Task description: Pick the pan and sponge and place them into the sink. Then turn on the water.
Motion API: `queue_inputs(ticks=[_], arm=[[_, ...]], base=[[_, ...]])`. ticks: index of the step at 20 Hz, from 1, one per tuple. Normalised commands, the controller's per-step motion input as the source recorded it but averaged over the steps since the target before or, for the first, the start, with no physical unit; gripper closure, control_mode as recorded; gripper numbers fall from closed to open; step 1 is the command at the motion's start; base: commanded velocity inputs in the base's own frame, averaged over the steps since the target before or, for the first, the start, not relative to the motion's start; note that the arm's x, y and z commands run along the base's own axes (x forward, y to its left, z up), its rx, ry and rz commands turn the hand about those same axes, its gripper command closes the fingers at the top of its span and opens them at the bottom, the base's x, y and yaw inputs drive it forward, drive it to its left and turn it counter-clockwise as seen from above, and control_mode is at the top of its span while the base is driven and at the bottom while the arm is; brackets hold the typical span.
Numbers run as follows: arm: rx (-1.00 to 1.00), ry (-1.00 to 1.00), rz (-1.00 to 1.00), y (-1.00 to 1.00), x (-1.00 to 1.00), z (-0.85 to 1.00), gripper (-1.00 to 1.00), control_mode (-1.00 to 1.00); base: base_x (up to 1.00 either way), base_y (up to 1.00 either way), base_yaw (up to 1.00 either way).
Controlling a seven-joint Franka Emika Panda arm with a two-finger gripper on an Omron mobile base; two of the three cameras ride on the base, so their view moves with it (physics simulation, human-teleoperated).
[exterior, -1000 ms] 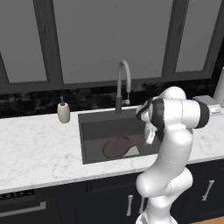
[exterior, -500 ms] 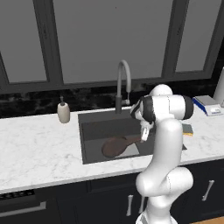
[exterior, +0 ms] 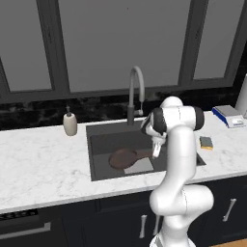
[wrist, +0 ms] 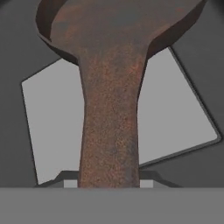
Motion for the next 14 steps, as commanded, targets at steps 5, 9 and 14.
queue_inputs(ticks=[5,9,14], arm=[[-0.01,0.00,0.02,0.00,0.42,-0.24,1.00,-1.00],[0.00,0.00,0.11,0.00,0.29,-0.21,1.00,-1.00],[0.00,-0.03,0.12,0.00,0.37,-0.22,1.00,-1.00]], base=[[0.00,0.00,0.00],[0.00,0.00,0.00],[0.00,0.00,0.00]])
